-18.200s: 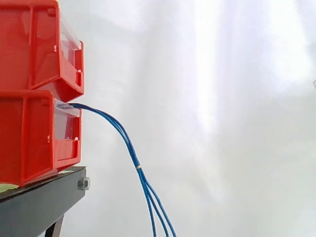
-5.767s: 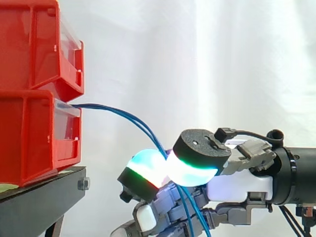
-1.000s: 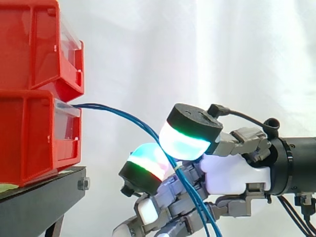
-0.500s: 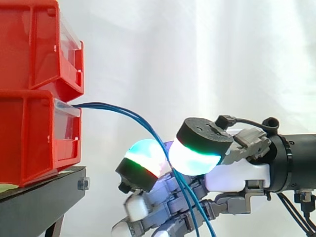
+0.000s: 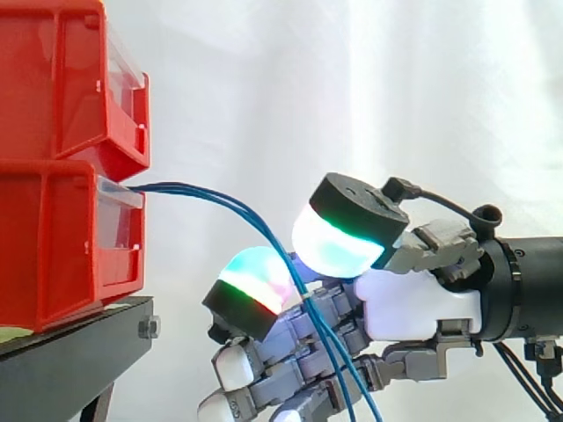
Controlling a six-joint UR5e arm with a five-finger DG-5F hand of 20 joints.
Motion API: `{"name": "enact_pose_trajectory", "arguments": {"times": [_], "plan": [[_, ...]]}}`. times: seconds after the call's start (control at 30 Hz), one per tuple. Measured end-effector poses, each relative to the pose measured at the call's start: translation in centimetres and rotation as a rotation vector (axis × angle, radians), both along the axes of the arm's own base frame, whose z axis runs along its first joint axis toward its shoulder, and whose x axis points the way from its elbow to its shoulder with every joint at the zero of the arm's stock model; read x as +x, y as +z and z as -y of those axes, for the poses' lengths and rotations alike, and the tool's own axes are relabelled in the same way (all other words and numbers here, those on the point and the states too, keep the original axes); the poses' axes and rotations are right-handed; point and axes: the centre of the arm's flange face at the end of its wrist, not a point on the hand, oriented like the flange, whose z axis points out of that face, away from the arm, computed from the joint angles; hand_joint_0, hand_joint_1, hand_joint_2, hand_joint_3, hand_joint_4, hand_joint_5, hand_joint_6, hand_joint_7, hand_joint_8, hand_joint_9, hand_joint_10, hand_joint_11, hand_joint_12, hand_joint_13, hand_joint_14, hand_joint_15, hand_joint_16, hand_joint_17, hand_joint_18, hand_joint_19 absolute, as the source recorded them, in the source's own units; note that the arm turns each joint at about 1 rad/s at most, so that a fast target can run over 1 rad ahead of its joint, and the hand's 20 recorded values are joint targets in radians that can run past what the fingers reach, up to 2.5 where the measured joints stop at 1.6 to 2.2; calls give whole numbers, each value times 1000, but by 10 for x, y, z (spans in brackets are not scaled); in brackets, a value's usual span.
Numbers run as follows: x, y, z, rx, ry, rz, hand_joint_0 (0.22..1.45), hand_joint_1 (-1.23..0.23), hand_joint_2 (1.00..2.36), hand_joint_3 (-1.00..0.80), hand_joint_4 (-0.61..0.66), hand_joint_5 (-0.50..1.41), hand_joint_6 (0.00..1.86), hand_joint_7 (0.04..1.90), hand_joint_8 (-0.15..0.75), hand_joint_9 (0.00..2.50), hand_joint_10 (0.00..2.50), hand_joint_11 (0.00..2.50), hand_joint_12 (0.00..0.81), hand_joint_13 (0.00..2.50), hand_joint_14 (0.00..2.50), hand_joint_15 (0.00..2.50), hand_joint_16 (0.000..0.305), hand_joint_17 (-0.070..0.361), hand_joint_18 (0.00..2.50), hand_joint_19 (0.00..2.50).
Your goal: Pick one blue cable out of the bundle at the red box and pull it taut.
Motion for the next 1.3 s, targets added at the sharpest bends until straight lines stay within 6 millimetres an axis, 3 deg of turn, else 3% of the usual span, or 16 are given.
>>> {"name": "enact_pose_trajectory", "arguments": {"times": [0.1, 0.33, 0.67, 0.9, 1.07, 1.3], "plan": [[0, 0, 0, 0, 0, 0, 621, -815, 1003, -465, 50, -193, 835, 1049, 314, 716, 14, 562, 391, 595, 8, 250, 52, 118, 679, 405], [0, 0, 0, -1, 0, 0, 661, -847, 1020, -211, -82, -197, 868, 1161, 314, 752, 15, 583, 392, 621, 8, 243, 52, 117, 707, 399], [0, 0, 0, 0, -1, 1, 741, -899, 1011, -360, -75, -218, 861, 1012, 298, 720, 15, 581, 385, 618, 8, 235, 51, 115, 708, 366], [0, 0, 1, 1, 1, -1, 785, -913, 1008, -409, -59, -222, 858, 1008, 290, 732, 13, 611, 381, 623, 8, 240, 51, 114, 698, 360], [0, 0, 1, 3, 0, -2, 821, -922, 1000, -500, -124, -243, 844, 975, 237, 673, 12, 594, 369, 601, 7, 224, 50, 113, 689, 332], [1, 2, 1, 4, 1, 2, 712, -973, 1000, -500, -125, -254, 822, 951, 227, 630, 15, 626, 369, 583, 8, 224, 51, 114, 701, 319]]}}
